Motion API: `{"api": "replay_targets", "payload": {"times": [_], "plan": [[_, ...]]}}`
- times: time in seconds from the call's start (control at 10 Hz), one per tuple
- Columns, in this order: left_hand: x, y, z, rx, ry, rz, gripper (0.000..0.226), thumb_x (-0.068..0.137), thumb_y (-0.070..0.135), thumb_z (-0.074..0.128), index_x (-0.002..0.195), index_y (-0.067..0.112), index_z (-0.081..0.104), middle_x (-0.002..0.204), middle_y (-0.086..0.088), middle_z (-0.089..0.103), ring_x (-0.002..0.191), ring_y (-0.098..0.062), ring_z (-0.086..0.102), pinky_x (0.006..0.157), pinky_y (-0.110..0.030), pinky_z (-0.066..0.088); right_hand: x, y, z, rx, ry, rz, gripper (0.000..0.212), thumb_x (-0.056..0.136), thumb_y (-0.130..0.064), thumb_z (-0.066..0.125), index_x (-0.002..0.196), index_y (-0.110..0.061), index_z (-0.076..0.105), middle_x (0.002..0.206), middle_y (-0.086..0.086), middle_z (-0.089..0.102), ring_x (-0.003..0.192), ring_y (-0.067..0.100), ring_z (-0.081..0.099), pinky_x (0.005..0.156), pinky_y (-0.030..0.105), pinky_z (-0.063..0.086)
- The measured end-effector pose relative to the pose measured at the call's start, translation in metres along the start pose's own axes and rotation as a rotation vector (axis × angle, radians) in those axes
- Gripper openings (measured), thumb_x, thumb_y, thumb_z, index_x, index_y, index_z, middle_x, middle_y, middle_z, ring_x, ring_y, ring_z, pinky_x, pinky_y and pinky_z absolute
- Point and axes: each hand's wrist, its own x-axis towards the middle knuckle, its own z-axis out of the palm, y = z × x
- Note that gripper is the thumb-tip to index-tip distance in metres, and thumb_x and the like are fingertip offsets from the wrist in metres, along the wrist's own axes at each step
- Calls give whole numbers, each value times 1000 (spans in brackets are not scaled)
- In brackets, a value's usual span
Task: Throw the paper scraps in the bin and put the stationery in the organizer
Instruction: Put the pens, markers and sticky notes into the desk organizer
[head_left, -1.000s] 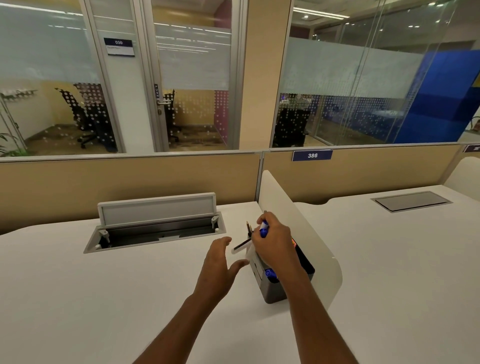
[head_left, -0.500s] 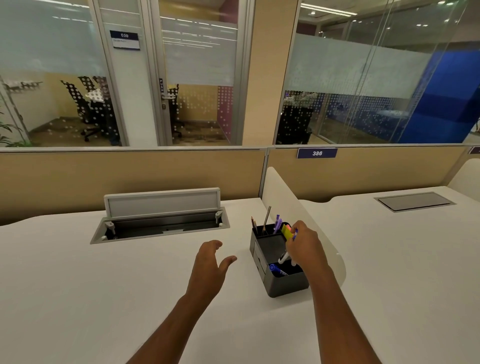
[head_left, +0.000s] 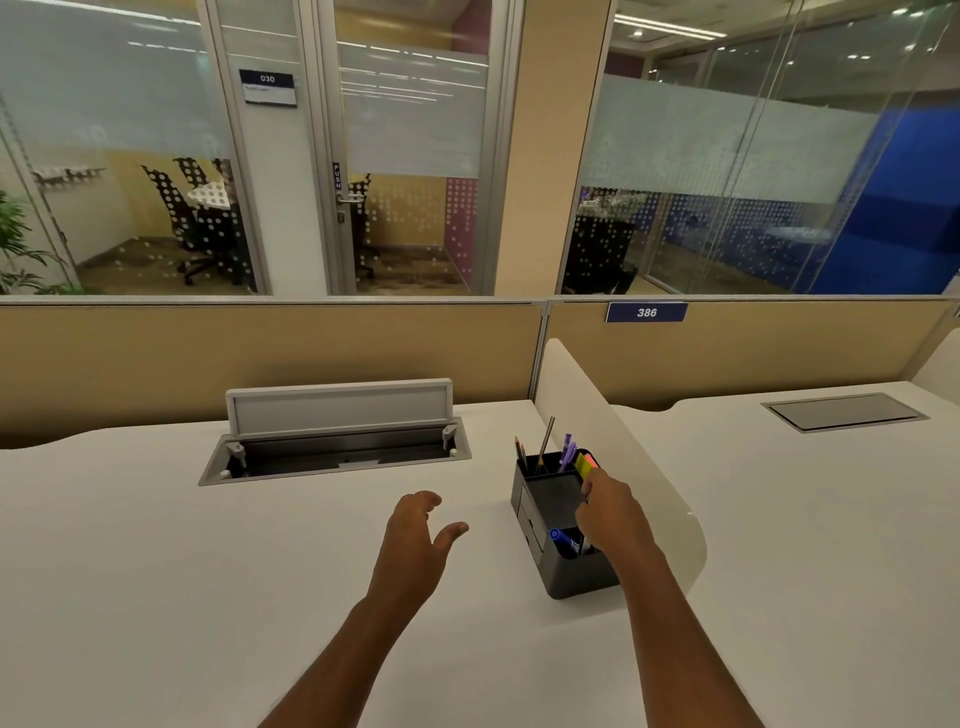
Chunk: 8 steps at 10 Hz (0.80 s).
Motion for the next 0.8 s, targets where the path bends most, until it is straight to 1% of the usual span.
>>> {"api": "replay_targets", "payload": {"times": [0.1, 0.2, 0.3, 0.4, 0.5, 0.6, 0.7, 0.8], "plan": [[-1, -5, -4, 24, -2, -3, 43, 81, 32, 68, 117, 13, 52, 120, -5, 56, 108, -17, 54, 91, -27, 44, -3, 3, 12, -24, -34, -20, 17, 91, -12, 58, 106, -14, 52, 86, 3, 57, 74, 14, 57, 70, 23, 49], [-2, -10, -10, 50, 0, -8, 41, 81, 32, 68, 115, 14, 53, 118, -4, 57, 107, -16, 55, 89, -25, 43, -7, 5, 22, -78, -64, -24, 20, 89, -12, 61, 107, -15, 52, 85, 2, 58, 75, 14, 59, 67, 21, 48], [-3, -17, -16, 67, 5, -11, 40, 81, 33, 67, 114, 15, 53, 118, -3, 58, 107, -15, 54, 88, -23, 42, -9, 4, 31, -75, -104, -27, 26, 88, -11, 63, 111, -13, 52, 102, 7, 64, 89, 19, 63, 80, 26, 55], [-4, -23, -24, 91, 16, -20, 40, 82, 35, 66, 115, 16, 54, 119, -3, 58, 109, -15, 54, 89, -21, 40, -11, 1, 39, -28, -111, -37, 37, 88, -14, 64, 122, -10, 49, 115, 11, 62, 102, 22, 62, 88, 29, 52], [-5, -30, -32, 118, 39, -10, 39, 83, 36, 64, 116, 15, 54, 120, -3, 58, 111, -17, 54, 91, -23, 41, -13, -5, 46, 21, -79, -23, 53, 89, -23, 65, 135, -9, 43, 126, 11, 58, 114, 26, 58, 95, 34, 49], [-9, -34, -45, 128, 62, -13, 36, 86, 33, 60, 116, 13, 55, 120, -4, 59, 112, -18, 54, 94, -25, 41, -22, -16, 47, -20, 23, 24, 58, 88, -36, 63, 136, -10, 42, 130, 12, 55, 118, 29, 54, 94, 38, 49], [-12, -40, -56, 129, 77, -19, 33, 90, 31, 55, 116, 11, 55, 120, -6, 59, 114, -19, 53, 96, -27, 41, -32, -27, 46, -29, 162, 24, 49, 87, -38, 63, 126, -10, 49, 122, 11, 57, 110, 27, 55, 87, 38, 51], [-17, -45, -66, 128, 101, -28, 33, 92, 31, 50, 117, 10, 56, 122, -7, 59, 115, -20, 53, 98, -29, 41, -44, -43, 53, 62, 213, -70, 45, 88, -38, 61, 122, -10, 52, 117, 10, 59, 108, 25, 55, 87, 39, 52]]}}
